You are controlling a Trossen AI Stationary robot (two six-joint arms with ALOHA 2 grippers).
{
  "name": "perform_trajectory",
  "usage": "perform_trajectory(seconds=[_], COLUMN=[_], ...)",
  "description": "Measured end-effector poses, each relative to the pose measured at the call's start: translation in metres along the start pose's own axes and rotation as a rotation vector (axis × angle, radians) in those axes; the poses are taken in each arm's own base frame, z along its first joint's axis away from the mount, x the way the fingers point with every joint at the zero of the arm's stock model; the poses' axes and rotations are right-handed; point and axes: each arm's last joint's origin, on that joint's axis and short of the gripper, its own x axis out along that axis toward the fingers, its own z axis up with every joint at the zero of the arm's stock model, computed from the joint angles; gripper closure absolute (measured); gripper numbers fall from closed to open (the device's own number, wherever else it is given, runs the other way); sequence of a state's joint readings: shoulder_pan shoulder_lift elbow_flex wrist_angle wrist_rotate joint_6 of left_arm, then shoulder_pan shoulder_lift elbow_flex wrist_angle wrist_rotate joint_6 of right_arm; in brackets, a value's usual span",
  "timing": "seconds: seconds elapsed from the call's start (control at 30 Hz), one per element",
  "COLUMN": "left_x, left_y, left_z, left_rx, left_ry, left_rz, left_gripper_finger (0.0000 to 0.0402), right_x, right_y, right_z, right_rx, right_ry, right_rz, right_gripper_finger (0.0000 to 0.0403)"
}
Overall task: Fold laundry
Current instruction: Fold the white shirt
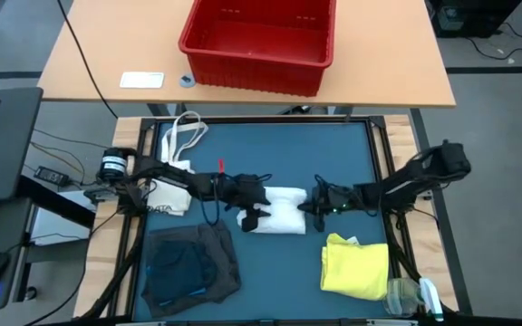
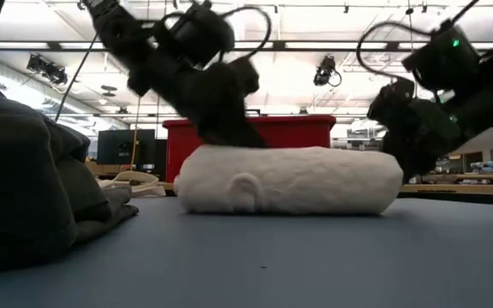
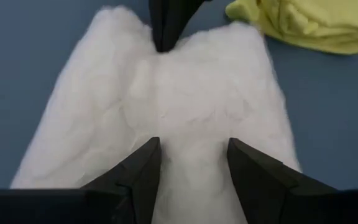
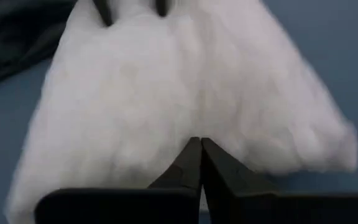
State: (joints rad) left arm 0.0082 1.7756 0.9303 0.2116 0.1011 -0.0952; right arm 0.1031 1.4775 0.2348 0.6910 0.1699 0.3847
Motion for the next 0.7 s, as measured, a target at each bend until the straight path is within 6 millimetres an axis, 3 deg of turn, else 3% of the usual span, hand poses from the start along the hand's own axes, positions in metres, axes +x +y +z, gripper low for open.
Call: perform_trajectory(seconds=[0.07,0.13,0.23,0.37,0.43,0.53,0.7], left_x=[0.0,-0.009,-0.034,-0.056,-0.056,-0.049,-0.012], left_y=[0.004,0.004,-0.009,-0.026,-0.027,-0.028,-0.023], left_z=[-0.01,-0.006,0.021,0.044,0.04,0.035,0.005], left_rx=[-0.026,-0.092,-0.092,0.001,0.02,0.055,0.022], left_ry=[0.016,0.027,-0.043,-0.095,-0.063,-0.057,0.063], left_rz=[-0.026,-0.067,-0.132,-0.136,-0.121,-0.114,-0.108], left_gripper_finger=[0.021,0.021,0.021,0.021,0.021,0.021,0.021], right_x=[0.001,-0.001,-0.012,-0.025,-0.026,-0.016,0.02], right_y=[-0.005,-0.004,0.012,0.032,0.039,0.044,0.033], right_z=[-0.007,-0.003,0.016,0.049,0.067,0.076,0.05], right_rx=[0.031,0.107,0.168,0.147,0.08,-0.124,-0.164], right_ry=[0.028,0.03,-0.07,-0.256,-0.334,-0.336,-0.156], right_rz=[0.055,0.15,0.276,0.283,0.274,0.219,0.129], right_gripper_finger=[0.0389,0.0393,0.0394,0.0393,0.0392,0.0392,0.0393])
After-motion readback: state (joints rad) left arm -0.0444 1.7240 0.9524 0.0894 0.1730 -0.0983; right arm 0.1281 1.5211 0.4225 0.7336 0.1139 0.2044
